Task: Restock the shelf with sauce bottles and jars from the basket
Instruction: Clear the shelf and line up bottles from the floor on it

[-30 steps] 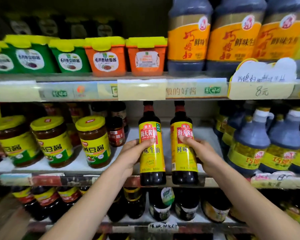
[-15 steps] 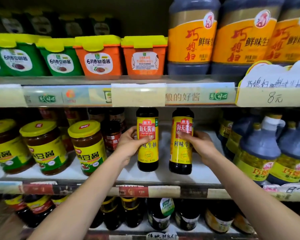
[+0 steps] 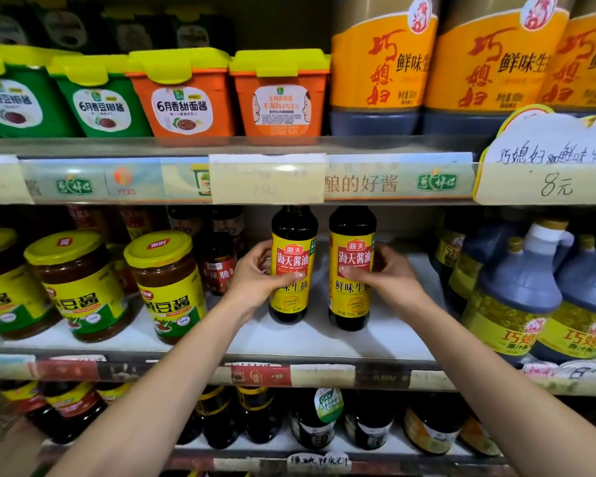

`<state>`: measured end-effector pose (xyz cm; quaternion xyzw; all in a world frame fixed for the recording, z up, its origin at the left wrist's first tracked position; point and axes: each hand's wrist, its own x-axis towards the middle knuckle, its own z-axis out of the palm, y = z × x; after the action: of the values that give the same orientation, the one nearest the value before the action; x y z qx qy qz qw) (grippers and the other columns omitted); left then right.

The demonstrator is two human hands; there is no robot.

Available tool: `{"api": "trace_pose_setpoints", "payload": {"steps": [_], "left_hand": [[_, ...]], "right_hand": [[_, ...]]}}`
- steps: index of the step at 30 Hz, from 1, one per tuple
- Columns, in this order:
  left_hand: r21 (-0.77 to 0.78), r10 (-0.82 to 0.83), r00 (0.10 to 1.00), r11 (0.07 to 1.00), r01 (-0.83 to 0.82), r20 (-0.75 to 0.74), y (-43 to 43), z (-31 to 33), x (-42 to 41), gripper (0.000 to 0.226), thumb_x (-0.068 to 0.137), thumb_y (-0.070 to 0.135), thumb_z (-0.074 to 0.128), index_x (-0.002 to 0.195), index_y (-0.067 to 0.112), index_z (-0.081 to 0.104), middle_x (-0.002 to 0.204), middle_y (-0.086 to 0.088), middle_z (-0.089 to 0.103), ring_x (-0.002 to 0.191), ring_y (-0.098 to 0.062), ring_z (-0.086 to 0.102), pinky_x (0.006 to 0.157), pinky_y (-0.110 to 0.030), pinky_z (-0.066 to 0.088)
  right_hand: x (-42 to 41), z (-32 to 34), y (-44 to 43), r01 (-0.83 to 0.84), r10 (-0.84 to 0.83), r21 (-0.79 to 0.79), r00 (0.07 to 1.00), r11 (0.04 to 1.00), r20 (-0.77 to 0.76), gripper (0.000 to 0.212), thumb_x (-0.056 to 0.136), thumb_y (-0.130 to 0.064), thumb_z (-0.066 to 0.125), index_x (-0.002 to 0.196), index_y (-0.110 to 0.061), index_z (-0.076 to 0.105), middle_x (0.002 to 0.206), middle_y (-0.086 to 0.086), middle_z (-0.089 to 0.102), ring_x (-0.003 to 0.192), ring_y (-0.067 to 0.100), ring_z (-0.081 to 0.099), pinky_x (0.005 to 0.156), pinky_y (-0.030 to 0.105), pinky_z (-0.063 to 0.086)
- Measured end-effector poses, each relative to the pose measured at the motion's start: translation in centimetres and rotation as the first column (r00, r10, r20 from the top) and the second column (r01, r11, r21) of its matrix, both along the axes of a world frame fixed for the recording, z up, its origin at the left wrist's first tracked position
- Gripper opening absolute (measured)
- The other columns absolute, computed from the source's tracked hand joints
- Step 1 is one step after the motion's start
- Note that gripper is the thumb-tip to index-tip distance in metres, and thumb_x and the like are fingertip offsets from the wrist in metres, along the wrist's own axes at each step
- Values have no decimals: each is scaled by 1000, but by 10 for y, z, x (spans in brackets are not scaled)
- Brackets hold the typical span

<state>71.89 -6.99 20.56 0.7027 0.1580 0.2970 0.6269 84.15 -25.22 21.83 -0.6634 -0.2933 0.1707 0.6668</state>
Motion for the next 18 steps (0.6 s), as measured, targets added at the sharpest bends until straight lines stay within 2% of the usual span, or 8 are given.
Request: {"api": "trace_pose_setpoints", "payload": {"steps": [3,7,10,12,14,18], "left_hand": [[29,2,1000,1000,-1,-13,2,-6,-2,60,56,-4,81,101,27,56,90,14,65,75,13,62,58,-5,46],[8,22,999,1000,-21,-26,3,-14,-4,64,58,-3,81,112,17,54,93,12,64,74,15,61,58,-4,46],[-22,29,999,999,-30,-21,6,-18,-4,62,59,-2,80,111,17,54,94,12,64,75,13,62,59,-5,47],[-27,31,999,999,-32,-18,8,-21,-5,58,59,-2,80,105,22,55,94,12,65,76,12,62,61,-6,48],[-17,26,1000,999,-26,-14,9,-24,-6,55,59,-3,79,100,26,56,93,12,66,78,11,63,63,-7,48],[3,3,1000,1000,-3,0,10,-27,-7,55,61,-5,78,97,29,56,92,15,66,80,11,62,65,-7,48]], "right_hand": [[2,-7,2,5,-4,-5,1000,1000,20,61,39,-33,83,94,-30,58,96,-9,68,90,7,65,74,24,50],[4,-16,2,13,-12,-28,999,1000,35,63,36,-37,84,93,-32,58,93,-14,68,86,-2,65,70,17,48],[4,-23,2,15,-15,-18,999,1000,29,68,39,-34,84,101,-29,57,103,-5,68,94,9,64,78,26,50],[4,-26,2,19,-19,-4,999,1000,29,70,40,-31,84,104,-25,57,103,-5,68,95,11,64,81,29,49],[4,-28,3,23,-23,2,999,1000,29,68,41,-28,84,104,-24,57,100,-7,68,93,8,64,79,26,49],[5,-31,4,12,-12,2,999,1000,32,76,45,-26,83,116,-18,55,104,-6,67,92,2,63,74,17,48]]}}
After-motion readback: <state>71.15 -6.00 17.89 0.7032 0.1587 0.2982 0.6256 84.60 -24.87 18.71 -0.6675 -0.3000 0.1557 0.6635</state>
